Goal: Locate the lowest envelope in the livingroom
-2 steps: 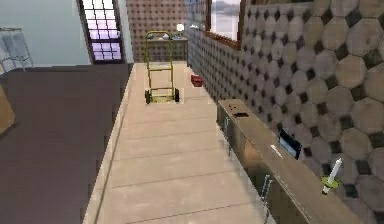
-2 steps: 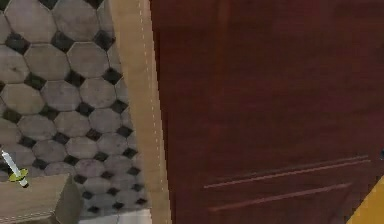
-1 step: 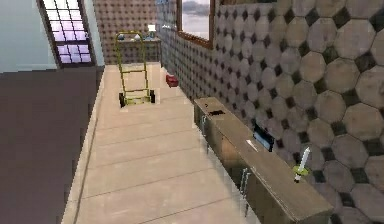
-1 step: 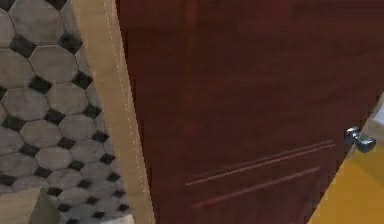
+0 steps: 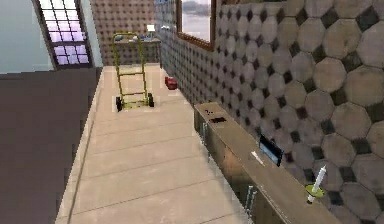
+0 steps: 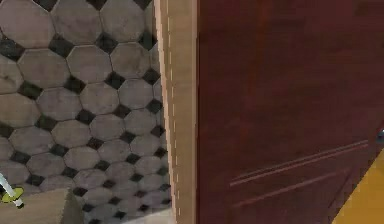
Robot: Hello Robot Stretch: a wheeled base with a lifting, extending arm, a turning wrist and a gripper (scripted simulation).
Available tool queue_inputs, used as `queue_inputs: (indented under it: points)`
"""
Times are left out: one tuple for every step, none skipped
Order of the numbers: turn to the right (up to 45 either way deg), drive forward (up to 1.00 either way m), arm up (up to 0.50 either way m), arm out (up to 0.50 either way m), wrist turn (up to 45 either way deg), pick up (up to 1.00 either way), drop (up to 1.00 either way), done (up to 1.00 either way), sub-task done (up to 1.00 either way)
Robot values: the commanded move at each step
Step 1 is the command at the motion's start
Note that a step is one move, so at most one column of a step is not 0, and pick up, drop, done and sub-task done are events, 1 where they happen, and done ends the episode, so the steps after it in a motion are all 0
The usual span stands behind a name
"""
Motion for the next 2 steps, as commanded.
queue_inputs:
  points:
    - [-30.0,0.00,0.00,0.00,0.0,0.00,0.00,0.00,0.00]
    - [0.0,1.00,0.00,0.00,0.0,0.00,0.00,0.00,0.00]
